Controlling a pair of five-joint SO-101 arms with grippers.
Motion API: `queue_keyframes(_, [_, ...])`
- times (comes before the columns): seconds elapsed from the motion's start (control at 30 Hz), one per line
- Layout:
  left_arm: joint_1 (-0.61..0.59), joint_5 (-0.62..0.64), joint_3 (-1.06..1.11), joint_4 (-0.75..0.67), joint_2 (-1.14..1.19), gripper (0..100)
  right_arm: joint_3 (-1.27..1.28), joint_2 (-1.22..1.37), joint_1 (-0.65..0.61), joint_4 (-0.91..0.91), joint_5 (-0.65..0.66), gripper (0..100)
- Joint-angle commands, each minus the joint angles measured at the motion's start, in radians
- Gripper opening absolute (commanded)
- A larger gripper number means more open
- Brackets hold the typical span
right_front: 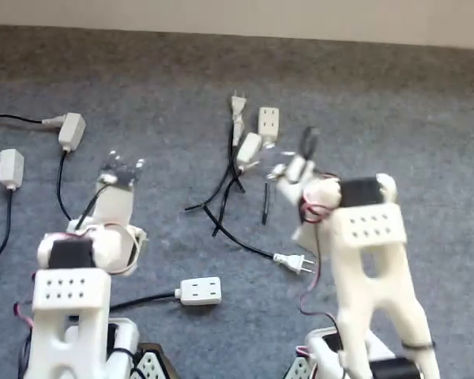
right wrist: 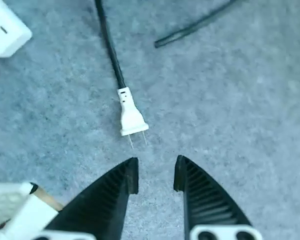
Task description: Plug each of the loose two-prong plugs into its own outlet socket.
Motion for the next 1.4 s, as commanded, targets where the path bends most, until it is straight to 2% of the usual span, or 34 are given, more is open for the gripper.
queue_keyframes(0.0, [-0.056, 0.005, 0.081, -0.077, -0.111, 21, -0.058, 0.101, -0.084, 0.013, 0.095, 12.4])
queue_keyframes(0.17, [-0.059, 0.005, 0.105, -0.143, -0.053, 21, -0.061, 0.228, -0.137, 0.007, 0.195, 12.4])
queue_keyframes(0.3, [-0.061, 0.005, 0.104, -0.209, 0.047, 21, -0.059, 0.288, -0.134, -0.048, 0.242, 12.4])
queue_keyframes(0.83, [-0.062, 0.006, -0.027, -0.351, 0.512, 21, 0.087, 0.415, -0.173, -0.32, 0.279, 12.4])
queue_keyframes(0.93, [-0.062, 0.006, -0.036, -0.359, 0.541, 21, 0.102, 0.418, -0.174, -0.326, 0.279, 13.2])
queue_keyframes(1.1, [-0.062, 0.005, -0.042, -0.359, 0.553, 21, 0.107, 0.415, -0.171, -0.32, 0.278, 20.7])
queue_keyframes(1.37, [-0.062, 0.005, -0.042, -0.359, 0.555, 21, 0.171, 0.421, -0.168, -0.407, 0.282, 20.6])
